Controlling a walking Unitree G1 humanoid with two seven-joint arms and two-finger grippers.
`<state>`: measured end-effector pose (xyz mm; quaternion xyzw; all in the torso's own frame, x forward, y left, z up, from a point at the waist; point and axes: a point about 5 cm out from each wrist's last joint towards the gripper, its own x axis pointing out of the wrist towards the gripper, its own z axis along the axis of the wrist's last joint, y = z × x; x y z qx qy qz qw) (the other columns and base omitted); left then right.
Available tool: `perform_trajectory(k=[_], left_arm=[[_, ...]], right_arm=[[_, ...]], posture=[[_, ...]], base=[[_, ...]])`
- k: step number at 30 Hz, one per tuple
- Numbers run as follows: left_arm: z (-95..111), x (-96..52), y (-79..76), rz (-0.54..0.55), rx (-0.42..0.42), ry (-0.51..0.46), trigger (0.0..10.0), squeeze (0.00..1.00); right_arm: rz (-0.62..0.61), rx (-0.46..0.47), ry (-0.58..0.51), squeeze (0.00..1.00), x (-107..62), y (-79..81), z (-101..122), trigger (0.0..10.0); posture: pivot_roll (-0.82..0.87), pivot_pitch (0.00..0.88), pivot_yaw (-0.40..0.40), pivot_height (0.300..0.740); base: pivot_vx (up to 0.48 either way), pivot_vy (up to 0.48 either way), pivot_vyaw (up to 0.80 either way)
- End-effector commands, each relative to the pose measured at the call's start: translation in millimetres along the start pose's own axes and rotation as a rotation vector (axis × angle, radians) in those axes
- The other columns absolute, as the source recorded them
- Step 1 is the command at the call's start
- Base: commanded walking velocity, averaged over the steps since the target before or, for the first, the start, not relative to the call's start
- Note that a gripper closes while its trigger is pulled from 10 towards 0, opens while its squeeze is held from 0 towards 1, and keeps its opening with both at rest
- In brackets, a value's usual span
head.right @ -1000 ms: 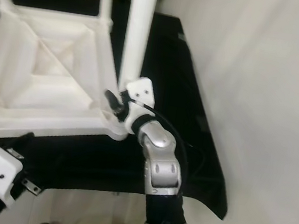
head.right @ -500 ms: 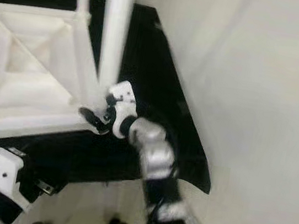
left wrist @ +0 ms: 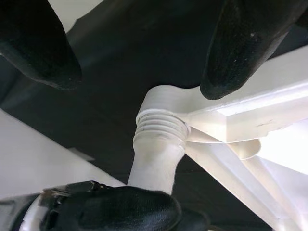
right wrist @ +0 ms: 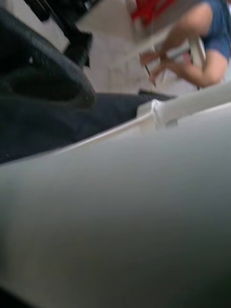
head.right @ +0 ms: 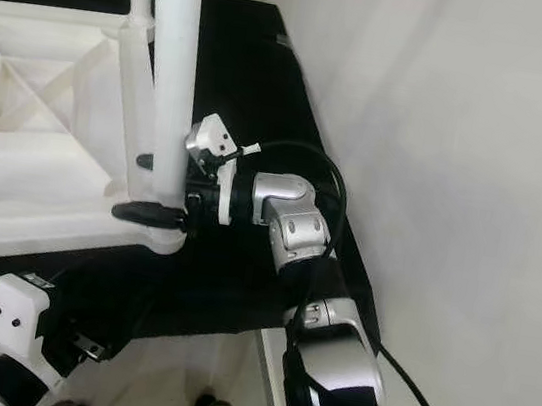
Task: Building children table
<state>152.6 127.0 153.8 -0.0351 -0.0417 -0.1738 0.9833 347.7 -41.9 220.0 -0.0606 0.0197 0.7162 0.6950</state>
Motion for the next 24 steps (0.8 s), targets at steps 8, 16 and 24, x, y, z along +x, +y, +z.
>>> perform_trajectory(k=[8,16,24], left_arm=[[4.2,-2.8,0.8,0.029,0.03,-0.018,10.0,0.0],[4.2,-2.0,3.5,0.02,0.029,-0.018,10.0,0.0],[5.3,-4.1,9.7,0.021,0.036,-0.016,10.0,0.0]], right_arm=[[0.071,-0.013,0.026,0.0,-5.3,-8.3,4.0,0.0],[-0.09,-0.029,-0.023,0.0,-45.3,-9.9,3.9,0.0],[-1.027,0.067,0.009,0.0,-36.1,16.9,-42.0,0.0]], posture=[[0.07,0.248,-0.183,0.74],[0.02,0.25,-0.18,0.74],[-0.02,0.26,-0.181,0.74]], base=[[0.0,0.0,0.0],[0.0,0.0,0.0],[0.0,0.0,0.0]])
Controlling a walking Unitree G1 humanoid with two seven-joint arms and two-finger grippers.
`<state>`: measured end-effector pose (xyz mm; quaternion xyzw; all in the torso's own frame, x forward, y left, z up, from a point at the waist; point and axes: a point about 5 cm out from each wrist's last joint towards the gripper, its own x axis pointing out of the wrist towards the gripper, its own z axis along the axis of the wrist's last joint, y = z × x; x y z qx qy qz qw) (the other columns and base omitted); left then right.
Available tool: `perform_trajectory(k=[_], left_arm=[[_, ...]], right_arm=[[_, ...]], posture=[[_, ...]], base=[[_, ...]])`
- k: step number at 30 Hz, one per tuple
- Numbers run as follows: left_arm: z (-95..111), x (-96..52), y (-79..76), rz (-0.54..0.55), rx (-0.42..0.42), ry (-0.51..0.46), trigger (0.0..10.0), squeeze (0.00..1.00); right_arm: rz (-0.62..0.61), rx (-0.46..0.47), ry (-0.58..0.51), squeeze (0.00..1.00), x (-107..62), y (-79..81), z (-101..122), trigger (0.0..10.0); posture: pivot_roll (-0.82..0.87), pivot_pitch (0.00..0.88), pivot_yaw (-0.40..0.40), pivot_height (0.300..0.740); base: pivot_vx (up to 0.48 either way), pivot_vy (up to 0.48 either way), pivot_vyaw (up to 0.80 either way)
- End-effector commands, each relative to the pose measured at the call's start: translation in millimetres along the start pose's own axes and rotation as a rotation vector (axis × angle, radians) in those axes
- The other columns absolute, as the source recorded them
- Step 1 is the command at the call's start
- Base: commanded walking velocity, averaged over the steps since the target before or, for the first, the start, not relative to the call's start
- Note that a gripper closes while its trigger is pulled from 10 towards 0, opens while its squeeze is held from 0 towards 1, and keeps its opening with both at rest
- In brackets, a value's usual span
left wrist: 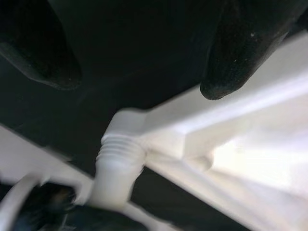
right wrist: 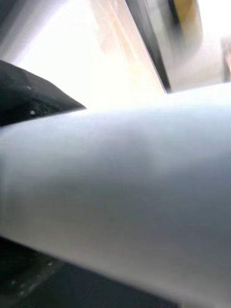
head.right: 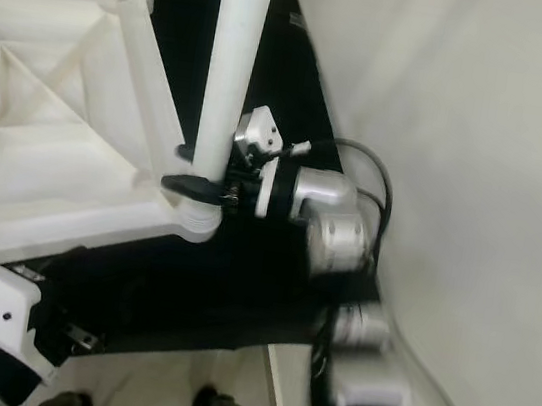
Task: Building children table
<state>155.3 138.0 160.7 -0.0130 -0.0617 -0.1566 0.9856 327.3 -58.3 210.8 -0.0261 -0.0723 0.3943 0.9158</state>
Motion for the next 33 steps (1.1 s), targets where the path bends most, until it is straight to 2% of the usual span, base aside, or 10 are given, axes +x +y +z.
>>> perform_trajectory(k=[1,4,13,15,16,17,18,25,26,33], left_arm=[[-2.1,-3.7,-1.3,-0.011,-0.016,0.017,10.0,0.0],[-4.0,-1.3,1.2,-0.016,-0.008,0.022,10.0,0.0],[-6.3,1.6,0.4,-0.028,-0.01,0.022,10.0,0.0],[-6.4,1.4,0.0,-0.022,-0.01,0.021,10.0,0.0],[-6.5,1.4,0.1,-0.018,-0.011,0.019,10.0,0.0],[-6.5,1.4,0.1,-0.018,-0.011,0.019,10.0,0.0],[-6.5,1.5,-0.1,-0.018,-0.013,0.018,10.0,0.0],[-7.1,3.0,-1.4,-0.027,-0.019,0.016,10.0,0.0],[-6.8,3.2,-1.6,-0.026,-0.02,0.015,10.0,0.0],[-6.4,2.9,-2.4,-0.024,-0.019,0.014,10.0,0.0]], right_arm=[[-0.235,0.022,0.183,0.0,-16.4,-19.0,-29.8,0.0],[-0.188,0.084,0.265,0.0,-36.1,28.0,-42.7,0.0],[0.013,0.101,0.287,0.0,-27.3,43.3,-40.5,1.2],[0.03,0.1,0.293,0.0,-26.7,44.3,-39.1,5.3],[0.087,0.098,0.289,0.0,-24.3,49.1,-34.2,10.0],[0.087,0.098,0.289,0.0,-24.3,49.1,-34.2,10.0],[0.214,0.128,0.257,1.0,-20.1,55.5,-25.7,10.0],[0.729,0.038,0.065,1.0,-10.1,43.1,11.7,10.0],[0.729,-0.075,0.038,0.0,10.0,25.9,19.6,10.0],[0.841,-0.092,0.017,0.0,29.8,22.6,32.4,10.0]], posture=[[-0.02,0.26,-0.181,0.74],[-0.03,0.236,-0.145,0.74],[0.0,0.218,-0.17,0.74],[0.0,0.213,-0.172,0.74],[0.01,0.209,-0.175,0.74],[0.01,0.209,-0.175,0.74],[0.01,0.208,-0.177,0.74],[0.02,0.209,-0.176,0.74],[0.03,0.213,-0.18,0.74],[0.05,0.218,-0.183,0.74]], base=[[0.0,0.0,0.0],[0.0,0.0,0.0],[0.0,0.0,0.0],[0.0,0.0,0.0],[0.0,0.0,0.0],[0.0,0.0,0.0],[0.0,0.0,0.0],[0.0,0.0,0.0],[0.0,0.0,0.0],[0.0,0.0,0.0]])
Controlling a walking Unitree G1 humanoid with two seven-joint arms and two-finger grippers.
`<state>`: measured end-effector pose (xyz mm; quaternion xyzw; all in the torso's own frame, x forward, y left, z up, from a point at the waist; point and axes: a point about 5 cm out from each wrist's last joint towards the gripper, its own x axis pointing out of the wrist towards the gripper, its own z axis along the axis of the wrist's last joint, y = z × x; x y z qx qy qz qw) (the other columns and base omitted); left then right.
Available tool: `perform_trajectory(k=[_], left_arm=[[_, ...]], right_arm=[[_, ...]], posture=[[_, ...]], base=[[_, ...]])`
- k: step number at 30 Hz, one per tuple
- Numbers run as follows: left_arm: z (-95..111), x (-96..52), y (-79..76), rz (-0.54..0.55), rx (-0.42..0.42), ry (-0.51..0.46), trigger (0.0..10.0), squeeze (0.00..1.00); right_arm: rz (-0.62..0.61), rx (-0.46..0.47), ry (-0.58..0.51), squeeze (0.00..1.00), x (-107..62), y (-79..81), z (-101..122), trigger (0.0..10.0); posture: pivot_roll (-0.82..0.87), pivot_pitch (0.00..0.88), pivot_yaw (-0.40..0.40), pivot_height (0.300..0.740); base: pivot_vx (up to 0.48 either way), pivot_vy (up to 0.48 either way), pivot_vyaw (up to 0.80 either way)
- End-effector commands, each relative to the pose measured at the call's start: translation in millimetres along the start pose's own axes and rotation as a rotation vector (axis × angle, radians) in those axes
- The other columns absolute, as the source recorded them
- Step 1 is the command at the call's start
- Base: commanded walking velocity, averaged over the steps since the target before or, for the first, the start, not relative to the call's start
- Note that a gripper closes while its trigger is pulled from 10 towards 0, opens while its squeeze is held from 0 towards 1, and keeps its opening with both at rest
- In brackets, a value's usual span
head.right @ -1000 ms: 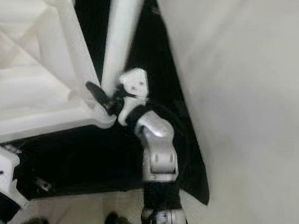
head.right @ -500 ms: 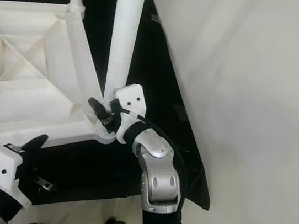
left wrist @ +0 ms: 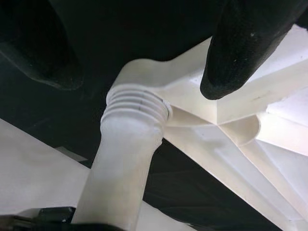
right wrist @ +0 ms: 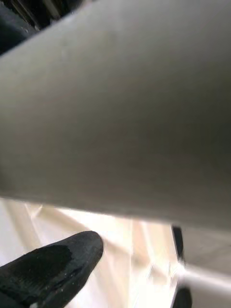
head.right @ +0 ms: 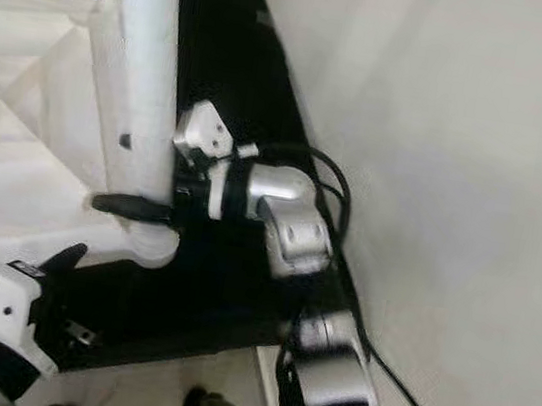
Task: Building children table
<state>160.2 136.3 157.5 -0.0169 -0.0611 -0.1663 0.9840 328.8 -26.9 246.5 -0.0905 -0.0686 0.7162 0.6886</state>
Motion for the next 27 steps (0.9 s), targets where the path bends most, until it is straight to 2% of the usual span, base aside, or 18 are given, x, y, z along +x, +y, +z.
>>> perform_trajectory(k=[1,5,6,7,8,12,19,20,23,26,27], left_arm=[[-2.3,-2.1,-2.9,-0.004,-0.01,0.015,10.0,0.0],[-2.1,-2.8,-3.9,-0.002,-0.01,0.016,10.0,0.0],[-2.0,-3.2,-4.4,-0.001,-0.011,0.017,10.0,0.0],[-2.0,-3.2,-4.4,-0.001,-0.011,0.017,10.0,0.0],[-2.0,-3.4,-4.8,-0.001,-0.012,0.017,10.0,0.0],[-1.3,-3.6,-5.5,-0.002,-0.014,0.016,10.0,0.0],[-1.2,-3.6,-5.6,-0.001,-0.014,0.016,10.0,0.0],[-1.4,-3.3,-5.5,-0.001,-0.015,0.015,10.0,0.0],[-1.6,-2.3,-5.1,-0.001,-0.018,0.011,10.0,0.0],[-1.6,-2.3,-5.1,-0.001,-0.018,0.011,10.0,0.0],[-1.4,-1.9,-4.6,-0.001,-0.019,0.009,10.0,0.0]], right_arm=[[0.095,0.004,0.01,0.0,8.4,1.1,0.5,10.0],[0.15,0.015,0.017,0.0,12.3,-1.2,3.5,10.0],[0.187,0.026,0.022,0.0,13.2,-1.0,3.9,3.1],[0.187,0.026,0.022,0.0,13.2,-1.0,3.9,3.1],[0.225,0.041,0.027,0.0,13.4,-0.4,3.6,0.0],[0.299,0.06,0.023,0.0,11.7,-4.0,1.1,0.0],[0.309,0.056,0.018,0.0,10.8,-8.4,-1.4,0.0],[0.294,0.056,0.011,0.0,7.2,-10.1,-3.7,0.0],[0.082,0.049,-0.021,0.0,-12.8,-13.5,-12.1,0.0],[0.082,0.049,-0.021,0.0,-12.8,-13.5,-12.1,0.0],[-0.039,0.081,-0.011,0.0,-18.9,-10.3,-20.9,0.0]], posture=[[0.05,0.22,-0.185,0.74],[0.06,0.224,-0.188,0.74],[0.07,0.226,-0.188,0.74],[0.07,0.226,-0.188,0.74],[0.07,0.229,-0.191,0.74],[0.07,0.234,-0.194,0.74],[0.07,0.234,-0.194,0.74],[0.05,0.232,-0.194,0.74],[0.03,0.234,-0.199,0.74],[0.03,0.234,-0.199,0.74],[0.02,0.24,-0.203,0.74]], base=[[0.0,0.0,0.0],[0.0,0.0,0.0],[0.0,0.0,0.0],[0.0,0.0,0.0],[0.0,0.0,0.0],[0.0,0.0,0.0],[0.0,0.0,0.0],[0.0,0.0,0.0],[0.0,0.0,0.0],[0.0,0.0,0.0],[0.0,0.0,0.0]])
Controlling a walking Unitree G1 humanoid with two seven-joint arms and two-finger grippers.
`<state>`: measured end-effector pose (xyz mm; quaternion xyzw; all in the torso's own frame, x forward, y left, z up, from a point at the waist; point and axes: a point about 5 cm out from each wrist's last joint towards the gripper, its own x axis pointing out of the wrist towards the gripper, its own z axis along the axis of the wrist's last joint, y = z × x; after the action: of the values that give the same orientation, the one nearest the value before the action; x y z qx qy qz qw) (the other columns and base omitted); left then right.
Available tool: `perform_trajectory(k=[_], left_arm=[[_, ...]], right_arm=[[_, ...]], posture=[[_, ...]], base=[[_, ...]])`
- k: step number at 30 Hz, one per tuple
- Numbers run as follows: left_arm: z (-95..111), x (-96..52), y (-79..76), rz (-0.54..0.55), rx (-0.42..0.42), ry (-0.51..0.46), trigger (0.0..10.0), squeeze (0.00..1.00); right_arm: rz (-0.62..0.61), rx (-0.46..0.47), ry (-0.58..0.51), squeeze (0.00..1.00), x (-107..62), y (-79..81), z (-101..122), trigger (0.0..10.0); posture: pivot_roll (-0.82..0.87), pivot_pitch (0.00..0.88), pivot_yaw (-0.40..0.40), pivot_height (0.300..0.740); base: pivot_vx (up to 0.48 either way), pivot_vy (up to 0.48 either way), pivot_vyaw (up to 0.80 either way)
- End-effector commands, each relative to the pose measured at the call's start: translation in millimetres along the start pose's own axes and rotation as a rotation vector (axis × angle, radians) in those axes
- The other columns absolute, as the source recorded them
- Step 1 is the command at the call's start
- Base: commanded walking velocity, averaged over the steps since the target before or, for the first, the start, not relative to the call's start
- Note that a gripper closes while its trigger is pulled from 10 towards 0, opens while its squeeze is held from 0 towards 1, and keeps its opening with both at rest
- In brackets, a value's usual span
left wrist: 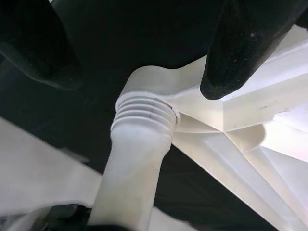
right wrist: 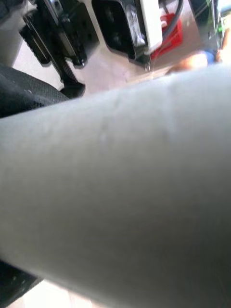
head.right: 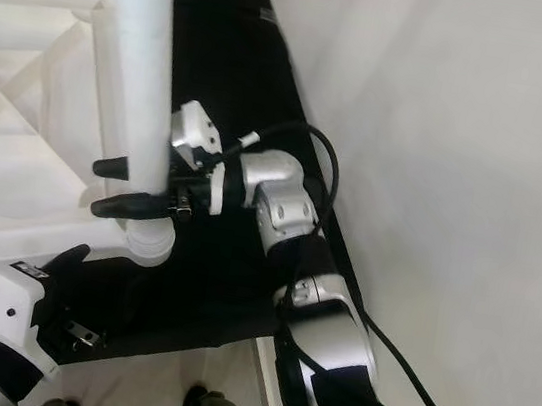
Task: Building children table
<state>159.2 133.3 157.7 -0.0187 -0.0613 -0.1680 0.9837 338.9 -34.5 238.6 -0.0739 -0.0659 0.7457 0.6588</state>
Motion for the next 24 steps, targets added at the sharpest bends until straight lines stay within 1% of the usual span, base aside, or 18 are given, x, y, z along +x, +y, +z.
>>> perform_trajectory(k=[1,2,3,4,5,6,7,9,10,11,12,15,17,18,21,22,23,24], left_arm=[[-1.0,-1.9,0.7,0.002,-0.015,0.008,10.0,0.0],[-0.5,-1.8,2.2,0.002,-0.016,0.006,10.0,0.0],[-0.5,-1.8,2.2,0.002,-0.016,0.006,10.0,0.0],[0.3,-1.1,3.7,0.001,-0.015,0.003,10.0,0.0],[0.4,0.1,5.1,-0.001,-0.012,0.002,10.0,0.0],[0.4,0.1,5.1,-0.001,-0.012,0.002,10.0,0.0],[-0.1,0.7,6.4,-0.003,-0.01,0.002,10.0,0.0],[-0.1,0.7,6.4,-0.003,-0.01,0.002,10.0,0.0],[-0.8,1.6,7.6,-0.003,-0.009,0.002,10.0,0.0],[-0.8,1.6,7.6,-0.003,-0.009,0.002,10.0,0.0],[-1.4,2.5,8.7,-0.005,-0.008,0.003,10.0,0.0],[-1.4,2.5,8.7,-0.005,-0.008,0.003,10.0,0.0],[-1.6,3.1,9.6,-0.001,-0.006,0.002,10.0,0.0],[-1.6,3.6,10.4,0.004,-0.003,0.0,10.0,0.0],[-1.6,3.6,10.4,0.004,-0.003,0.0,10.0,0.0],[-1.6,4.1,11.1,0.007,-0.002,-0.001,10.0,0.0],[-1.6,4.1,11.1,0.007,-0.002,-0.001,10.0,0.0],[-2.0,4.5,11.4,0.008,-0.002,-0.001,10.0,0.0]], right_arm=[[-0.585,0.094,0.094,0.0,-13.5,4.7,-37.9,0.0],[-0.952,0.109,0.166,0.0,-25.9,13.9,-54.1,0.0],[-0.952,0.109,0.166,0.0,-25.9,13.9,-54.1,0.0],[-1.088,0.149,0.219,0.0,-30.5,37.2,-65.8,0.0],[-1.146,0.128,0.232,0.0,-31.4,48.3,-65.7,0.0],[-1.146,0.128,0.232,0.0,-31.4,48.3,-65.7,0.0],[-1.091,0.129,0.223,0.0,-25.2,52.2,-64.9,0.0],[-1.091,0.129,0.223,0.0,-25.2,52.2,-64.9,0.0],[-1.068,0.117,0.226,0.0,-22.7,51.9,-66.5,0.0],[-1.068,0.117,0.226,0.0,-22.7,51.9,-66.5,0.0],[-1.054,0.113,0.228,0.0,-20.7,48.2,-68.7,0.0],[-1.054,0.113,0.228,0.0,-20.7,48.2,-68.7,0.0],[-1.027,0.119,0.229,0.0,-17.7,46.9,-70.5,0.0],[-1.001,0.136,0.229,0.0,-15.6,46.4,-71.7,4.5],[-1.001,0.136,0.229,0.0,-15.6,46.4,-71.7,4.5],[-0.917,0.191,0.175,0.6,-7.5,48.4,-66.4,10.0],[-0.917,0.191,0.175,0.6,-7.5,48.4,-66.4,10.0],[-0.736,0.219,0.087,1.0,1.1,48.4,-54.3,10.0]], posture=[[-0.01,0.247,-0.193,0.74],[-0.01,0.247,-0.193,0.74],[-0.01,0.247,-0.193,0.74],[-0.02,0.249,-0.184,0.74],[-0.02,0.255,-0.174,0.74],[-0.02,0.255,-0.174,0.74],[-0.03,0.247,-0.171,0.74],[-0.03,0.247,-0.171,0.74],[-0.04,0.228,-0.164,0.74],[-0.04,0.228,-0.164,0.74],[-0.02,0.233,-0.172,0.74],[-0.02,0.233,-0.172,0.74],[-0.02,0.225,-0.172,0.74],[-0.02,0.224,-0.175,0.74],[-0.02,0.224,-0.175,0.74],[-0.02,0.219,-0.175,0.74],[-0.02,0.219,-0.175,0.74],[-0.01,0.214,-0.174,0.74]], base=[[0.0,0.0,0.0],[0.0,0.0,0.0],[0.0,0.0,0.0],[0.0,0.0,0.0],[0.0,0.0,0.0],[0.0,0.0,0.0],[0.0,0.0,0.0],[0.0,0.0,0.0],[0.0,0.0,0.0],[0.0,0.0,0.0],[0.0,0.0,0.0],[0.0,0.0,0.0],[0.0,0.0,0.0],[0.0,0.0,0.0],[0.0,0.0,0.0],[0.0,0.0,0.0],[0.0,0.0,0.0],[0.0,0.0,0.0]])
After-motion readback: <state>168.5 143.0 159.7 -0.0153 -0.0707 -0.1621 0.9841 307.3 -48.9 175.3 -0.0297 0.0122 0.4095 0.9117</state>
